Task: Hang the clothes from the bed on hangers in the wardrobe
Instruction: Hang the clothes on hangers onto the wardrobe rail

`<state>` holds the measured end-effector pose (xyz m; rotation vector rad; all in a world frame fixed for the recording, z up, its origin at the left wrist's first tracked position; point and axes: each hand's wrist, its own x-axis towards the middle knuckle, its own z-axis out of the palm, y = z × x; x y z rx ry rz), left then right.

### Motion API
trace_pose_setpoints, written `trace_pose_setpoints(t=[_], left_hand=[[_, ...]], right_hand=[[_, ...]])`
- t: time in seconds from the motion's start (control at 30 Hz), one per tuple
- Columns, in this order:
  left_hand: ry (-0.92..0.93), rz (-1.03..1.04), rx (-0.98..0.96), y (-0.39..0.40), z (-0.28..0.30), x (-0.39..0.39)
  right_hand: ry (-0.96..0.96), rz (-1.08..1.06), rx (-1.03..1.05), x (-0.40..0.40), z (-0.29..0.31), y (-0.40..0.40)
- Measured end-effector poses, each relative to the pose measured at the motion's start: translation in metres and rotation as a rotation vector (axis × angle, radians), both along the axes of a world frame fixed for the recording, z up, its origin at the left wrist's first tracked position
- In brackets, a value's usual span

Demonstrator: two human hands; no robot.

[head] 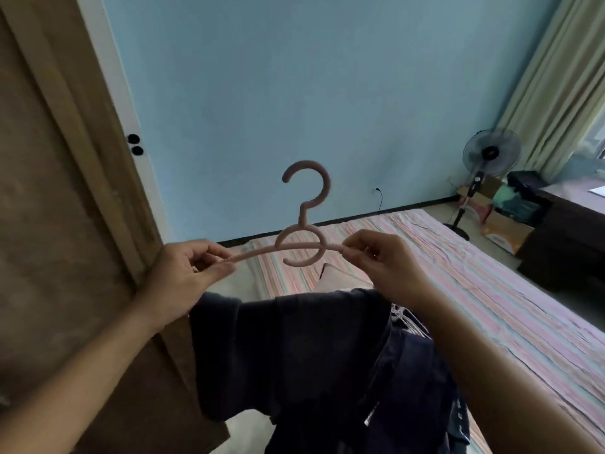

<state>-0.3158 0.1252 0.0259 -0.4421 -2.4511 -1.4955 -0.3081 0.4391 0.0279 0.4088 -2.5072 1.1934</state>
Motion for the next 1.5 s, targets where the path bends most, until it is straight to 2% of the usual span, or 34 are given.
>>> trace_pose_setpoints(t=[0.3, 0.5, 0.6, 0.97, 1.23, 1.5], left_hand=[[0.067, 0.204, 0.023, -0.058, 0.023, 0.024], [0.097, 0.420, 0.032, -0.103, 0.029, 0.042], [0.102, 0.537, 0.029, -0.120, 0.031, 0.058], [0.090, 0.870, -0.081, -0.185, 0.036, 0.139], [0.133, 1.010, -0.112, -0.262, 0.034, 0.196], [0.079, 1.070, -0.211, -0.354, 0.030, 0.239]], right_hand=[[0.027, 0.220, 0.058, -0.038, 0.023, -0.086], [0.020, 0.479, 0.102, -0.070, 0.037, -0.143], [0.034, 0.653, 0.153, -0.072, 0.041, -0.175], [0.025, 0.999, 0.103, -0.060, 0.040, -0.298], [-0.038, 1.149, 0.052, -0.023, 0.046, -0.395], [-0.119, 1.176, 0.054, 0.019, 0.048, -0.494]])
